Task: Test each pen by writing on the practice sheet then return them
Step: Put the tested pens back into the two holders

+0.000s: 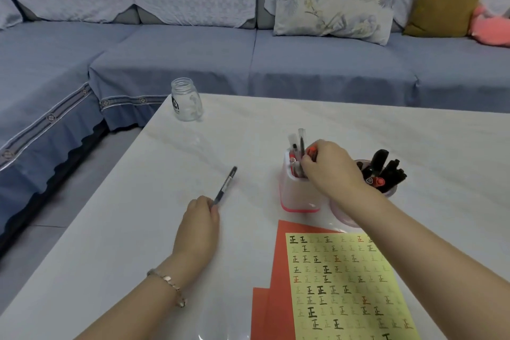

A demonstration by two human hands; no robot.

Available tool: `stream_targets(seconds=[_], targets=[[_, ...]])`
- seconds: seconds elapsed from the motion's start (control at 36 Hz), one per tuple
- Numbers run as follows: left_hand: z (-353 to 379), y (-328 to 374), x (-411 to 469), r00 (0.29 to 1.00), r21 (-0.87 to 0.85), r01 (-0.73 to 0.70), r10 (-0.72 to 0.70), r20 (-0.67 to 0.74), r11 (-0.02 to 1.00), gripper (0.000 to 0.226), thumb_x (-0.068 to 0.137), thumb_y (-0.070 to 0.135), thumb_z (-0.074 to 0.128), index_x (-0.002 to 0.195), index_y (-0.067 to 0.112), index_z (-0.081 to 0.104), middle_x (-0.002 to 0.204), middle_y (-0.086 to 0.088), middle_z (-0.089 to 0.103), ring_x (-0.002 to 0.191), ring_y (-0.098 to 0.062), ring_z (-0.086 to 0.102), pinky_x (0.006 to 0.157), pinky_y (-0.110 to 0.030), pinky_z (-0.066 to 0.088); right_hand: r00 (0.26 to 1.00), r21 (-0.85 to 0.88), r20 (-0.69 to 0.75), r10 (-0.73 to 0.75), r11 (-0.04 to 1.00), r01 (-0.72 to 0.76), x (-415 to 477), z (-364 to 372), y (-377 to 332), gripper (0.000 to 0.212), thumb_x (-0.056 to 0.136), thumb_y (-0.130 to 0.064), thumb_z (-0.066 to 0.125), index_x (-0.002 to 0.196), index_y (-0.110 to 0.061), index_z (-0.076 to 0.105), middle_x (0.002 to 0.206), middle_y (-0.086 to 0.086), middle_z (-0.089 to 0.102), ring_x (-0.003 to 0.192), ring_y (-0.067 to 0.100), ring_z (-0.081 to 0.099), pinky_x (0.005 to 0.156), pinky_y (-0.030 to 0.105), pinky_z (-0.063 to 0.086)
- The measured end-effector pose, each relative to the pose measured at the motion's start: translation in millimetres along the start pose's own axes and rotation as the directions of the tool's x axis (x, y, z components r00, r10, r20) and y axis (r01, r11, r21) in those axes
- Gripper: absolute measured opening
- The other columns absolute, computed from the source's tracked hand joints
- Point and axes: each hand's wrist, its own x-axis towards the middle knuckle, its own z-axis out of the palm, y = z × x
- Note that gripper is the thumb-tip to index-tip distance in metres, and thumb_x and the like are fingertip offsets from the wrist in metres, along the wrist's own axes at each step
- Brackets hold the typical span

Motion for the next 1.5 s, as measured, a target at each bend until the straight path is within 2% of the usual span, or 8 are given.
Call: stream_targets(seconds=[0.08, 0.22, 0.39, 0.69, 0.89, 1.06, 1.36, 1.5], targets=[[-17, 29, -6, 0.989, -0.431, 0.141, -0.145, 0.023, 0.891, 0.015, 0.097, 0.013, 0.043, 0.089, 0.009, 0.055, 0.082, -0.006, 0.059, 0.067, -0.015, 0.059, 0.055, -0.017, 0.043, 0.987, 0.008, -0.135, -0.087, 0.996, 0.089, -14, -11, -2, 0.047, 0.088, -0.025, 0.051, 0.132, -0.010, 0.043, 0.129, 0.011, 0.048, 0.121, 0.029, 0.036, 0.093, 0.035, 0.034], [-50, 95, -24, 0.944, -0.874, 0.328, -0.095, 0.315, 0.358, 0.006, 0.090, 0.002, 0.056, 0.095, 0.006, 0.056, 0.086, -0.011, 0.067, 0.072, -0.015, 0.071, 0.071, -0.029, 0.058, 0.955, 0.257, -0.222, -0.198, 0.932, 0.253, -66, -31, -11, 0.015, 0.089, -0.029, 0.054, 0.101, -0.024, 0.061, 0.089, -0.008, 0.061, 0.088, 0.006, 0.053, 0.075, 0.020, 0.039], [-46, 135, -47, 0.975, -0.759, 0.041, 0.140, 0.172, 0.649, 0.018, 0.072, 0.006, 0.077, 0.081, 0.013, 0.062, 0.082, -0.006, 0.068, 0.069, -0.025, 0.070, 0.071, -0.036, 0.058, 0.989, 0.695, 0.126, -0.082, 0.719, -0.029, -91, -38, -4, 0.024, 0.093, -0.022, 0.050, 0.078, -0.021, 0.068, 0.062, -0.017, 0.067, 0.061, -0.013, 0.058, 0.057, 0.001, 0.039], [-21, 131, -27, 0.955, -0.551, -0.262, 0.294, -0.032, 0.792, 0.036, 0.069, 0.023, 0.080, 0.095, 0.030, 0.057, 0.096, 0.017, 0.061, 0.090, 0.000, 0.059, 0.078, -0.014, 0.047, 0.991, 0.698, 0.111, 0.070, 0.705, -0.128, -82, -61, 23, 0.016, 0.094, -0.013, 0.043, 0.087, -0.005, 0.056, 0.069, 0.000, 0.071, 0.072, 0.027, 0.064, 0.074, 0.038, 0.050], [4, 122, 34, 0.930, -0.339, -0.077, 0.190, 0.314, 0.938, 0.118, 0.062, 0.040, 0.083, 0.148, 0.020, 0.004, 0.155, 0.002, 0.012, 0.140, -0.017, 0.019, 0.109, -0.031, 0.025, 0.994, 0.161, -0.102, -0.051, 0.985, 0.067, -51, -108, 40, 0.018, 0.092, -0.021, 0.049, 0.092, -0.026, 0.066, 0.067, -0.007, 0.058, 0.058, 0.006, 0.050, 0.048, 0.015, 0.035], [14, 128, 39, 0.866, -0.496, -0.108, 0.327, 0.379, 0.862, 0.081, 0.068, 0.018, 0.082, 0.134, 0.023, 0.035, 0.098, 0.031, 0.044, 0.092, 0.008, 0.047, 0.065, 0.006, 0.036, 0.991, -0.253, 0.053, -0.122, 0.959, 0.131, -23, -100, 22, 0.028, 0.089, -0.012, 0.047, 0.104, -0.015, 0.070, 0.103, 0.010, 0.062, 0.087, 0.027, 0.058, 0.072, 0.029, 0.046], [18, 114, 31, 0.854, -0.539, -0.144, 0.379, 0.356, 0.830, 0.064, 0.061, 0.005, 0.085, 0.102, 0.038, 0.048, 0.098, 0.020, 0.060, 0.091, 0.011, 0.055, 0.069, 0.000, 0.041, 0.936, -0.218, 0.228, -0.267, 0.923, 0.317, 3, -23, 13, 0.023, 0.090, -0.005, 0.040, 0.109, -0.006, 0.053, 0.105, 0.015, 0.060, 0.097, 0.030, 0.053, 0.072, 0.032, 0.041], [19, 115, 29, 0.847, -0.580, -0.132, 0.395, 0.355, 0.804, 0.061, 0.062, -0.002, 0.083, 0.105, 0.029, 0.053, 0.095, 0.019, 0.061, 0.081, 0.018, 0.057, 0.067, 0.000, 0.040, 0.927, -0.289, 0.111, -0.357, 0.881, 0.374, -15, -21, 36, 0.035, 0.095, -0.019, 0.039, 0.128, -0.007, 0.043, 0.133, 0.010, 0.045, 0.119, 0.028, 0.034, 0.099, 0.036, 0.031]])
